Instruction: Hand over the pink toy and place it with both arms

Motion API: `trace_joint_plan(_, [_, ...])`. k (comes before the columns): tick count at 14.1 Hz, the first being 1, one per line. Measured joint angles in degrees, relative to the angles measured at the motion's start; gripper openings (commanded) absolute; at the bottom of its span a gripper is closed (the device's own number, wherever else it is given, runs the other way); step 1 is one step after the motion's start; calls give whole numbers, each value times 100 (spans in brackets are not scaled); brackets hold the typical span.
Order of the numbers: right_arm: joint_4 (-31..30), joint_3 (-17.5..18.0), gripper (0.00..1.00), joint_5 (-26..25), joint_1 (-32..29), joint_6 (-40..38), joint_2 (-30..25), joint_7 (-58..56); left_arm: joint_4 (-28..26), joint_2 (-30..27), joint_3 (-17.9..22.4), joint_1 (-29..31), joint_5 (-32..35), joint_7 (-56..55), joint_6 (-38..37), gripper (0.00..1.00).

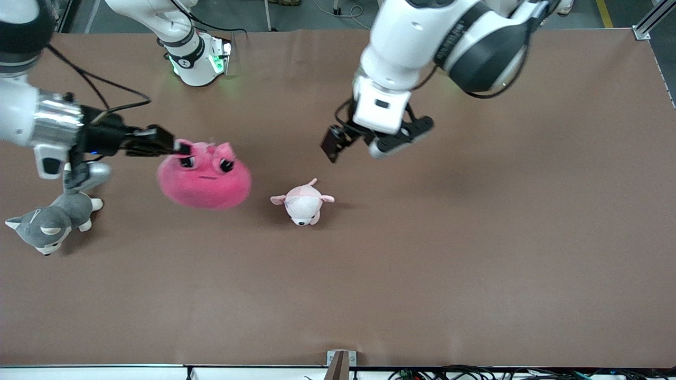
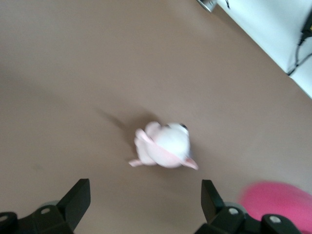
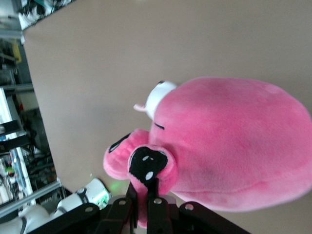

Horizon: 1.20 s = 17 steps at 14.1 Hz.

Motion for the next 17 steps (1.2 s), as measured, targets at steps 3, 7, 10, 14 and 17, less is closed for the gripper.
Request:
trace_joint_plan(3, [177, -4, 0, -233, -540, -102, 338, -467, -8, -37, 10, 646, 63, 1125, -616, 100])
trace_joint_plan(7, [288, -7, 1, -260, -1141, -148, 1010, -1497, -96, -37, 11, 1165, 771, 2298, -1117, 100])
trace_joint_plan(10, [394, -5, 1, -259, -1436, -300, 1378, -2091, -165, -49, 8, 1495, 874, 3023, -1160, 100])
trace_joint_plan(14, [445, -2, 1, -257, -1587, -723, 1612, -2666, -298, -154, -8, 2126, 885, 4094, -1166, 100])
trace_joint_plan(17, [449, 3, 2, -199, -1714, -807, 1793, -3069, -311, -344, -32, 2513, 872, 4795, -1206, 100])
